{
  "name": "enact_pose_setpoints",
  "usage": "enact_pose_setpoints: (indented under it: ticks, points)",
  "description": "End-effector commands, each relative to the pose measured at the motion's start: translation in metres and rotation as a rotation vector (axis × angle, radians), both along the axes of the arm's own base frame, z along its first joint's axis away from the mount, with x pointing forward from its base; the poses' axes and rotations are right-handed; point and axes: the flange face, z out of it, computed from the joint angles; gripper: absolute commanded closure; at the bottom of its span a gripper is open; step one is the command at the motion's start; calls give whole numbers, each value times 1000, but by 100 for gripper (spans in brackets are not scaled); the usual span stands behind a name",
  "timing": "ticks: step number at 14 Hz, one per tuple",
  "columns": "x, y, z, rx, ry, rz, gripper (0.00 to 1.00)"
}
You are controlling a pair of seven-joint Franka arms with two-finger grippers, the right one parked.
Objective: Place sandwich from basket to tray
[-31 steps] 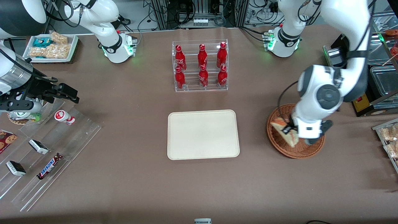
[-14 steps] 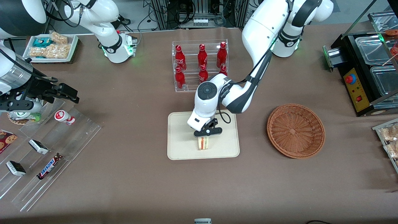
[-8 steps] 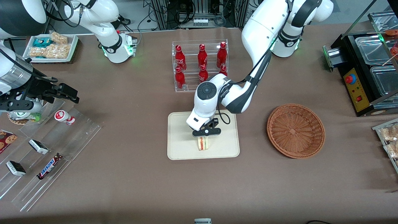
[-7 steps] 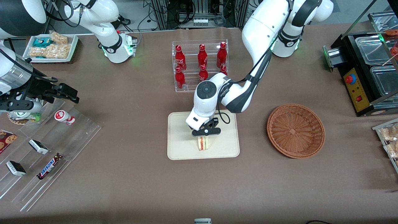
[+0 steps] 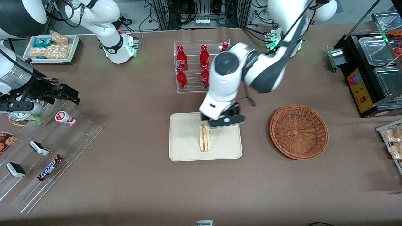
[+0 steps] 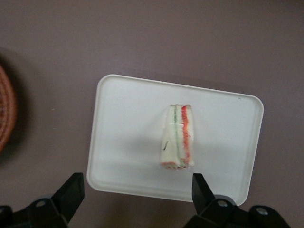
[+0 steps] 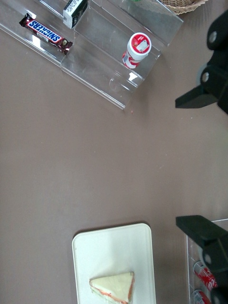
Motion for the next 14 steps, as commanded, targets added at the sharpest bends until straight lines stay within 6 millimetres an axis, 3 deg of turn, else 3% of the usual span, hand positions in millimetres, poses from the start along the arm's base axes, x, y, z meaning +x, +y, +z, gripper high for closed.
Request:
enact_pose_setpoints:
  ticks: [1, 2, 5, 8, 12, 14]
  points:
    - [14, 72, 18, 31, 50, 14, 0]
    - [22, 106, 18, 38, 64, 4, 0]
    - [18, 202, 25, 49, 98, -18, 0]
    - [11, 277, 39, 48, 102, -64, 0]
    - [-13, 336, 66, 46, 105, -98, 0]
    - [-24, 345, 88, 49, 116, -161, 0]
